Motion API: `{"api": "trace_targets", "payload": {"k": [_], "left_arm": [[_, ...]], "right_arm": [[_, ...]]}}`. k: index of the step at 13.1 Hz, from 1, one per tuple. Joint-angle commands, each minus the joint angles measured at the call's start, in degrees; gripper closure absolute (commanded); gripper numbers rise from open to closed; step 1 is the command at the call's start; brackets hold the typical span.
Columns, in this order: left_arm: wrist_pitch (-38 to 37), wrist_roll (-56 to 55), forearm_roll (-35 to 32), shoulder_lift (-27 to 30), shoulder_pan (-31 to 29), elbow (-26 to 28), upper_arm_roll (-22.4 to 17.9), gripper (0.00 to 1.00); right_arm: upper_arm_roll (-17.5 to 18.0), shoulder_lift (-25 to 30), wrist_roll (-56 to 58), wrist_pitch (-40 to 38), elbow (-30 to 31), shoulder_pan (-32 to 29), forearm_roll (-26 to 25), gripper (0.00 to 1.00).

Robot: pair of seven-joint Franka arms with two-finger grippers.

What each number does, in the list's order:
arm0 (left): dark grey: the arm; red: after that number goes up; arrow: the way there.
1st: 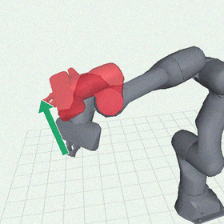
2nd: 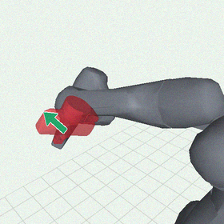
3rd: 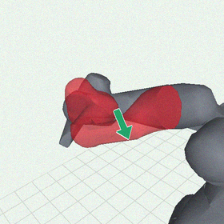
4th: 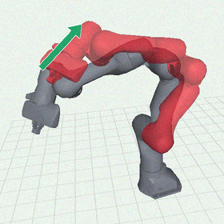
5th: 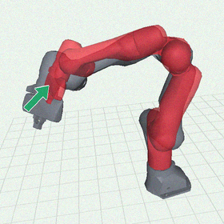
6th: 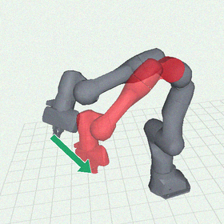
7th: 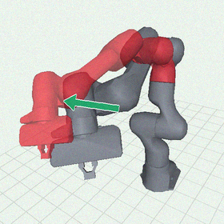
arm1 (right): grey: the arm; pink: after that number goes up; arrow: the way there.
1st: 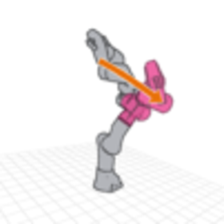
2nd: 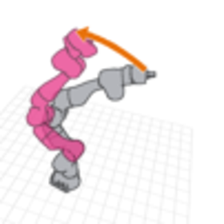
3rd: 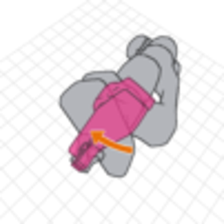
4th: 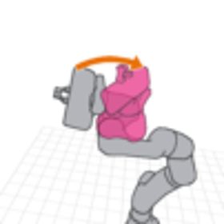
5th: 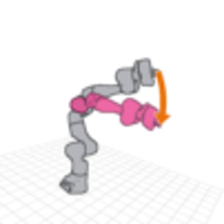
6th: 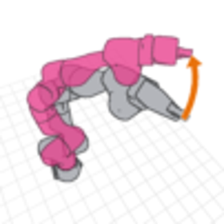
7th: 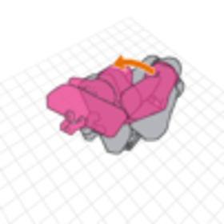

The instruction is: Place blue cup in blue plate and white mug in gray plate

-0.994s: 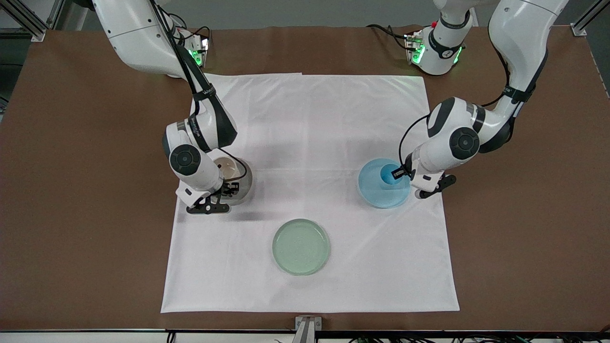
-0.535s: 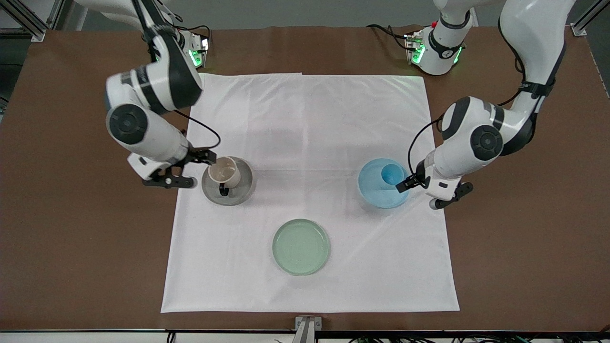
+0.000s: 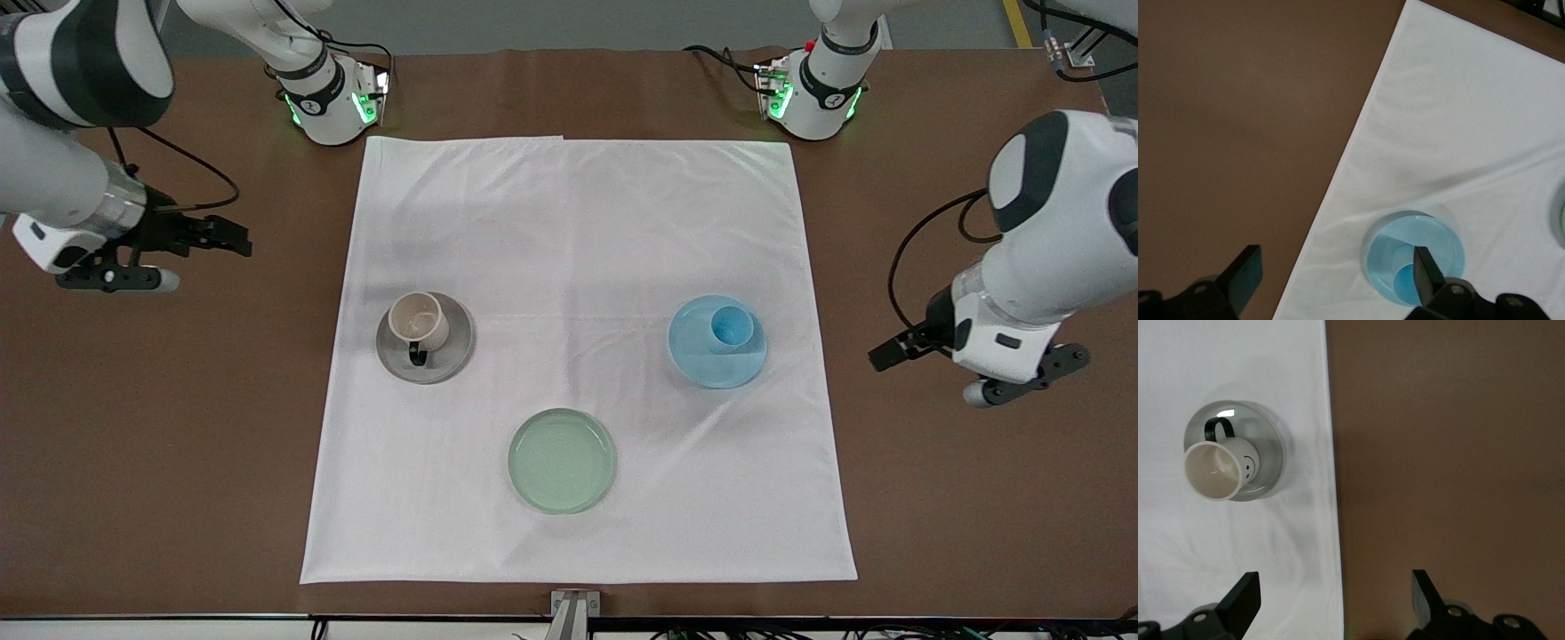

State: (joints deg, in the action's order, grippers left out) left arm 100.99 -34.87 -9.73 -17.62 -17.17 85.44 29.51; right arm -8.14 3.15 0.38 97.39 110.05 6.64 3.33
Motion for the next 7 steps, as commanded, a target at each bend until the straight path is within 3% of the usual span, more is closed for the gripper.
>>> {"api": "trace_targets", "payload": {"k": [1,5,6,7], "left_arm": [[-6.66,4.7,-1.25,2.32,-1.19,-4.31,0.19,0.0],[-11.59,14.72,1.72,8.46,-4.1,-4.85,0.28,0.0],[-12.99,17.79,4.0,9.88,-3.49,-4.76,-1.55,0.0],[-14.31,21.13,6.54,12.5,-0.61,-4.06,-5.92,0.0]], "right_arm": [[1.1,0.8,2.79,1.31,-0.17,-3.38,-0.69,0.0],[1.19,0.45,2.88,1.31,-5.09,-3.47,-3.33,0.0],[1.1,-0.07,2.88,1.22,-7.2,-3.65,-3.42,0.0],[1.1,-0.86,2.79,1.13,-8.87,-4.52,-3.24,0.0]]}}
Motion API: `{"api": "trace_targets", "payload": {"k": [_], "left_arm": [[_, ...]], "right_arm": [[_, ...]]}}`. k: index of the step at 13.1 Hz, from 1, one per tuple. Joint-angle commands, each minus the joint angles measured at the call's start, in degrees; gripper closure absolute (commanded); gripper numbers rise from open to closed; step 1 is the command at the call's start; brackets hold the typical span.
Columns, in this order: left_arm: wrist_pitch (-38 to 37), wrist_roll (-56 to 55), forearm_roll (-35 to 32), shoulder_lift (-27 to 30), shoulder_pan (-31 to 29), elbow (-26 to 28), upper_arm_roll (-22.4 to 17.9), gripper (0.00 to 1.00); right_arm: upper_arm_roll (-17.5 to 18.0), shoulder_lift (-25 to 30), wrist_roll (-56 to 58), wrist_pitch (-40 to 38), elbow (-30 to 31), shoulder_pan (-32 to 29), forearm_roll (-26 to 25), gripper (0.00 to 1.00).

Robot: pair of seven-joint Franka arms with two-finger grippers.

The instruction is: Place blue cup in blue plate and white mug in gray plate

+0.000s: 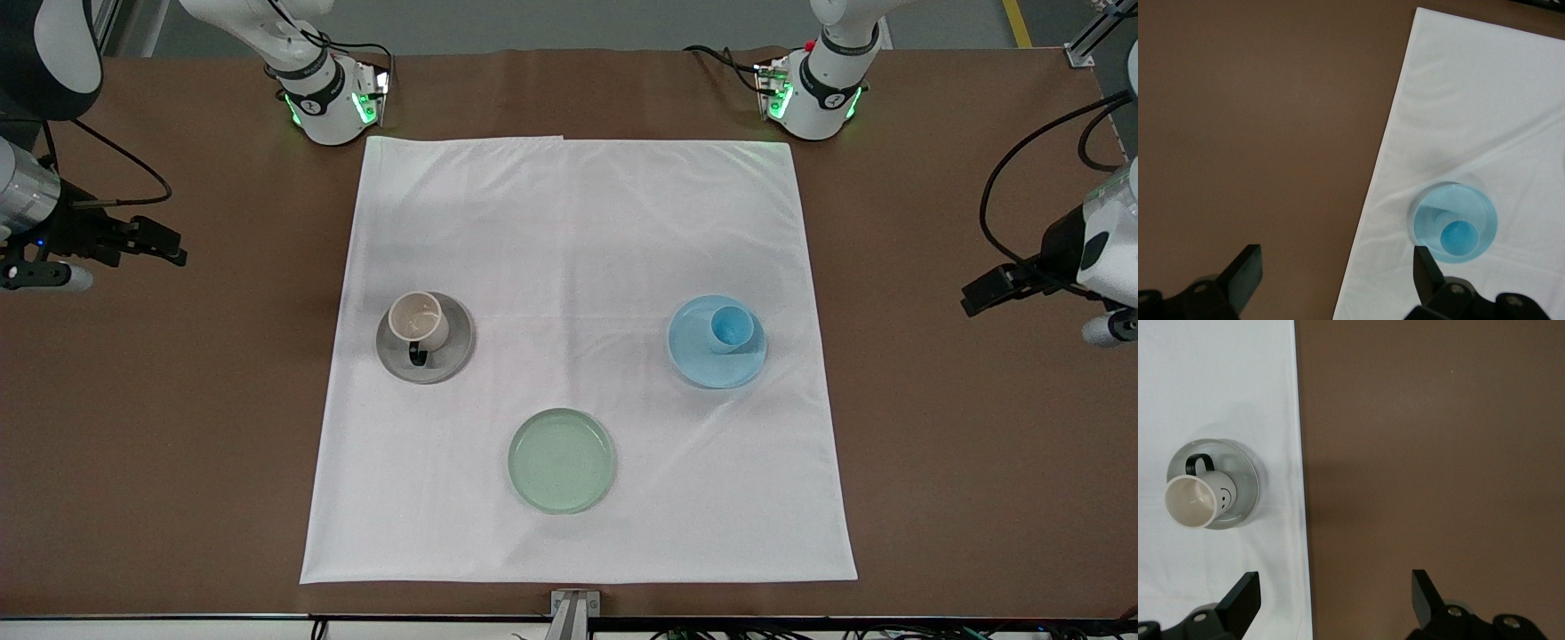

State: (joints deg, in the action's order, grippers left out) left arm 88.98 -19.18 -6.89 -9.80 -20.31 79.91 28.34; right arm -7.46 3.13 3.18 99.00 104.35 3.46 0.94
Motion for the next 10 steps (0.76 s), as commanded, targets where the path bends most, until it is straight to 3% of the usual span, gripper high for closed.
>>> {"api": "trace_targets", "payload": {"k": [1,3,5,10], "left_arm": [[-3.8,8.25,5.46,6.1,5.86,2.34,-9.92,0.0],[-7.84,14.93,7.06,9.35,13.5,3.84,-19.59,0.0],[-8.3,17.86,7.32,12.95,18.18,8.04,-25.16,0.0],[-7.77,16.37,6.54,19.64,22.23,14.74,-26.41,0.0]], "right_arm": [[0.52,-1.02,-0.28,-0.74,-4.76,-1.79,-0.76,0.0],[0.52,-1.98,-0.11,-0.92,-9.5,-1.44,-0.76,0.0],[0.52,-2.25,-0.2,-0.74,-12.23,-1.53,-0.32,0.0],[0.52,-2.43,-0.2,-0.66,-14.26,-1.79,-0.14,0.0]]}}
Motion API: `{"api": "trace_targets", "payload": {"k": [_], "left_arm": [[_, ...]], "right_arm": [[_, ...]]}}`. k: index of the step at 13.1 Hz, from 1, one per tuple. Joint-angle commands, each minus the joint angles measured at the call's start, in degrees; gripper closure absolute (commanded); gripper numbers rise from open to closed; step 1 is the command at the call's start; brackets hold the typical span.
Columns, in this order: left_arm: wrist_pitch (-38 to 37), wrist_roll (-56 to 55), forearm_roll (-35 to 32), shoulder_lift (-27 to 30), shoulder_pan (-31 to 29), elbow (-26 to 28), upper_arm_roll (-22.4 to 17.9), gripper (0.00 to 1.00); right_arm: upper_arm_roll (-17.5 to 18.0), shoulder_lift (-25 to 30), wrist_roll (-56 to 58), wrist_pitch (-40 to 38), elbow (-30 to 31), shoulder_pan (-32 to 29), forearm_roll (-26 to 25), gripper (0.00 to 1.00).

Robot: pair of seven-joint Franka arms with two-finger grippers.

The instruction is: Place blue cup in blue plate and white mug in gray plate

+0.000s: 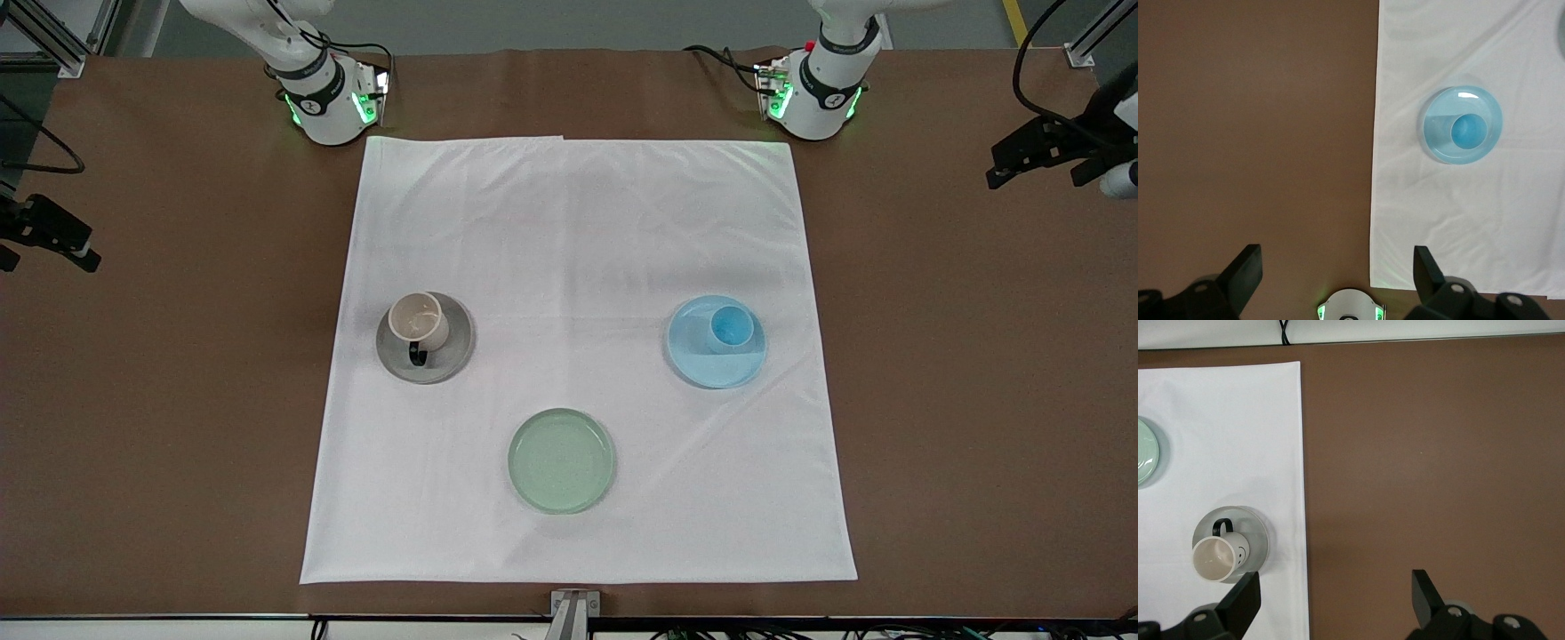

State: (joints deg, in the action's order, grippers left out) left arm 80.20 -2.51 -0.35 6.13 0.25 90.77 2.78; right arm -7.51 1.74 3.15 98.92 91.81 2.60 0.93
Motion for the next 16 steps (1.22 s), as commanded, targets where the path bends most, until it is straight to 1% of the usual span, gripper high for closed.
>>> {"api": "trace_targets", "payload": {"k": [1,3,6,10,13,16], "left_arm": [[1.01,-1.17,0.0,4.49,2.12,4.24,-0.76,0.0],[1.19,-4.34,-0.87,4.59,2.3,4.15,-0.14,0.0],[1.89,-4.96,-1.14,4.5,1.69,4.15,-0.05,0.0],[3.47,-5.4,-1.14,5.55,1.6,6.52,-0.05,0.0],[3.74,-9.96,-1.06,5.91,1.68,6.61,1.17,0.0],[4.18,-8.31,-0.88,5.3,1.51,6.0,0.91,0.0]], "right_arm": [[0.57,-1.39,-0.24,-0.84,-2.33,-1.02,-0.05,0.0],[0.57,-1.83,-0.33,-0.93,-2.95,-0.85,-0.14,0.0],[0.57,-1.83,-0.42,-1.45,-3.04,-0.84,-0.14,0.0],[0.65,-3.94,-0.25,-4.62,-5.76,-1.02,-0.05,0.0],[0.57,-3.94,-0.16,-4.53,-5.76,-1.02,-0.14,0.0],[0.57,-3.94,-0.16,-4.53,-5.76,-0.93,-0.14,0.0]]}}
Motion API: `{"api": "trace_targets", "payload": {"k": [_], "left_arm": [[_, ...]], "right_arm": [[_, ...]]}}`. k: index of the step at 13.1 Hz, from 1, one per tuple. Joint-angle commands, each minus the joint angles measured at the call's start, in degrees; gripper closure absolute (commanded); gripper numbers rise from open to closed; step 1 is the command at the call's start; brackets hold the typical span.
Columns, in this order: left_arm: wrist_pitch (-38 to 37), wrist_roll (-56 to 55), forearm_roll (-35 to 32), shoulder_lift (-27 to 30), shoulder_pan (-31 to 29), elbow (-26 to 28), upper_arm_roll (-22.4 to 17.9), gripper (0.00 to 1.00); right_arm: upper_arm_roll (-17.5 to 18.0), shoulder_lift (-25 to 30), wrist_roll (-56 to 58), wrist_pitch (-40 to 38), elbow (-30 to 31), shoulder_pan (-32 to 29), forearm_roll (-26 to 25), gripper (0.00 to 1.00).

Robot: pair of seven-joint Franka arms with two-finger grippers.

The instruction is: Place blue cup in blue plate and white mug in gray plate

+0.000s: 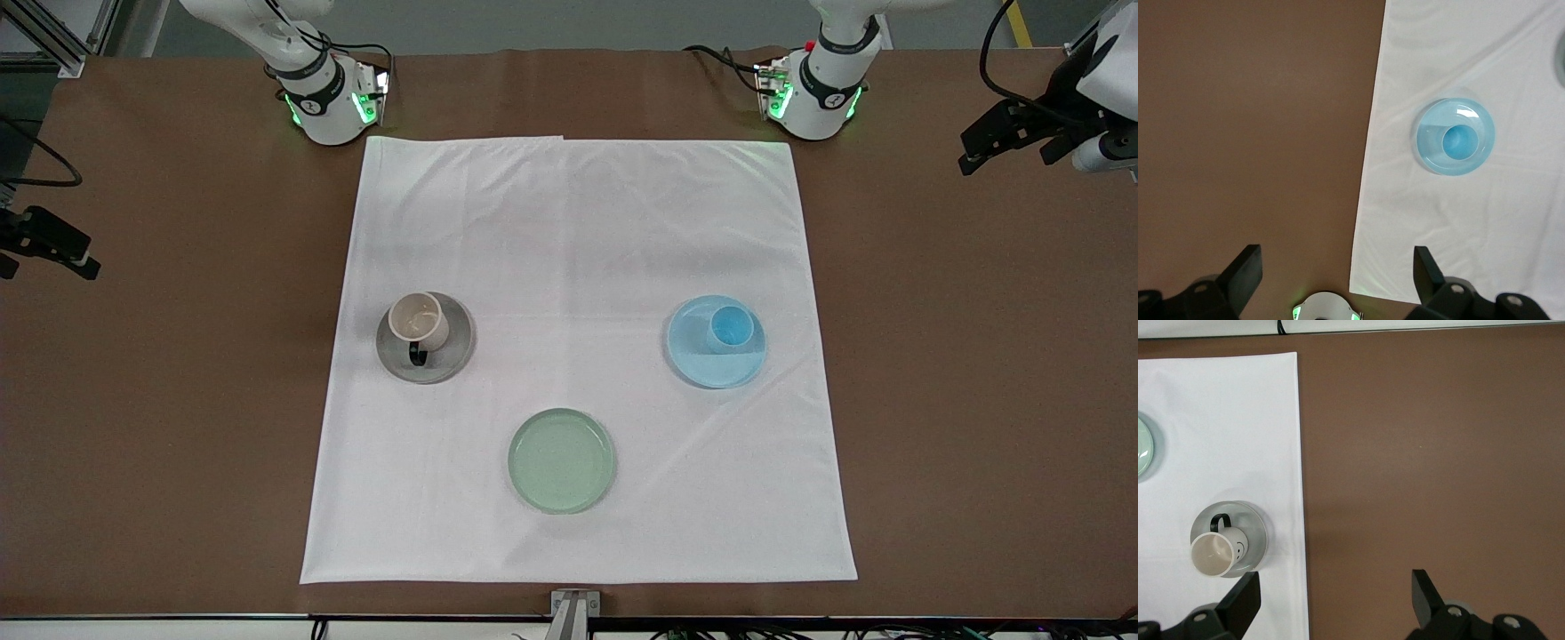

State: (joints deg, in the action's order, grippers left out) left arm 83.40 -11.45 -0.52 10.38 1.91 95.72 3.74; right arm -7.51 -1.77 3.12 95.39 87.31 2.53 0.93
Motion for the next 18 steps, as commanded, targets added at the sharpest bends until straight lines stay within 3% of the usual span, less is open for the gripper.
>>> {"api": "trace_targets", "payload": {"k": [1,18], "left_arm": [[0.8,0.9,-0.37,0.96,-0.24,0.53,-0.23,0.0],[-1.58,0.73,-0.27,-0.27,-0.51,-2.47,-0.32,0.0]], "right_arm": [[0.56,-0.43,-0.14,-1.0,-1.26,-0.86,-0.14,0.0],[0.65,-0.43,-0.14,-1.0,-1.26,-0.86,-0.14,0.0]]}}
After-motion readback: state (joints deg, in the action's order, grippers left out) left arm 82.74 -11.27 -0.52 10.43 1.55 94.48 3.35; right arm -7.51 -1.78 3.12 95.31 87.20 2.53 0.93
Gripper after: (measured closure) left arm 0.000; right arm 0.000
